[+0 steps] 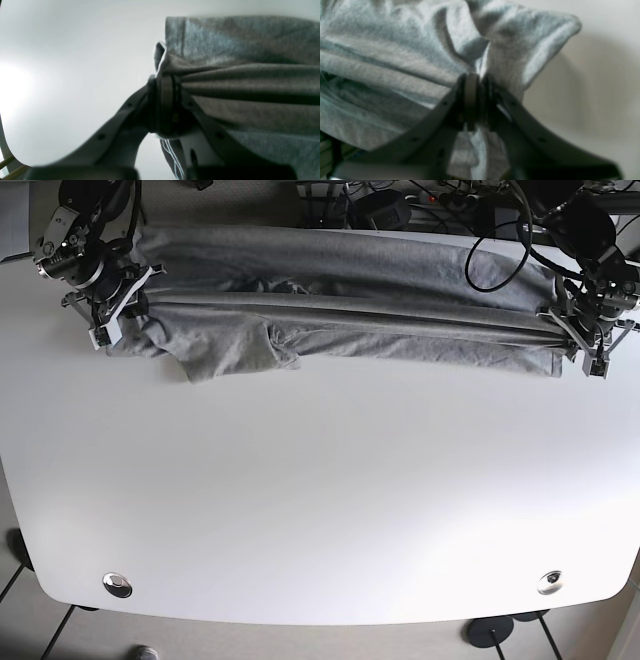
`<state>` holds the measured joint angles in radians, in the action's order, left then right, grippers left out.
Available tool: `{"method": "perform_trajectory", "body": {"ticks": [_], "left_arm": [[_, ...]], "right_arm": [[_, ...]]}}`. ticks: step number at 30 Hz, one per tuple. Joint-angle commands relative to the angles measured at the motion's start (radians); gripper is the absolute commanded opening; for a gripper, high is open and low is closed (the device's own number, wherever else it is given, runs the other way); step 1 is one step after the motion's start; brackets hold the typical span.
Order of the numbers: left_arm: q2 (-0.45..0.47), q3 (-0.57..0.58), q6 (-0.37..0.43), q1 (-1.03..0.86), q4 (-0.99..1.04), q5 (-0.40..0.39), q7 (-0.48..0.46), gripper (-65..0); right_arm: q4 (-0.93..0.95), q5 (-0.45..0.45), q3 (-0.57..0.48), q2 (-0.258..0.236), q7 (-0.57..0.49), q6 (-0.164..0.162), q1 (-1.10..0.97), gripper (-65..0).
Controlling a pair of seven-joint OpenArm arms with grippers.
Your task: Fold the T-shirt properly
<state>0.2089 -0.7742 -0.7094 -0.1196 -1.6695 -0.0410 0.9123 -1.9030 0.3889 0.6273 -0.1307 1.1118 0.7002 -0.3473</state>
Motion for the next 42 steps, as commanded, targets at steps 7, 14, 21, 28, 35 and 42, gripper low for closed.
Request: {"method": "perform_trajectory", "body": {"ticks": [7, 14, 21, 28, 35, 42], "left_arm": [[0.027, -0.008, 0.011, 0.005, -0.106, 0.011, -0.014, -30.7], [0.025, 0.094, 0.011, 0.024, -0.100, 0.013, -0.017, -30.7], [0.025, 0.126, 0.011, 0.028, 0.015, 0.013, -0.020, -30.7], [0.025, 0.120, 0.011, 0.025, 0.052, 0.013, -0.020, -30.7], [0.028, 0.118, 0.011, 0.025, 0.116, 0.016, -0.052, -30.7], [0.033, 0.118, 0.011, 0.022, 0.233, 0.017, -0.118, -30.7]], "right_arm": [[-0.092, 0.236, 0.096, -0.037, -0.005, -0.002, -0.022, -10.5], [-0.002, 0.181, -0.114, -0.045, 0.000, -0.002, 0.184, -10.5], [0.277, 0.058, -0.245, 0.022, -0.003, -0.002, 0.348, -10.5], [0.366, 0.055, -0.292, 0.072, -0.009, -0.002, 0.363, -26.2], [0.299, 0.060, -0.291, 0.078, -0.028, -0.002, 0.360, -62.5], [-0.060, 0.063, -0.192, 0.111, 0.092, -0.002, 0.216, -62.9]]}}
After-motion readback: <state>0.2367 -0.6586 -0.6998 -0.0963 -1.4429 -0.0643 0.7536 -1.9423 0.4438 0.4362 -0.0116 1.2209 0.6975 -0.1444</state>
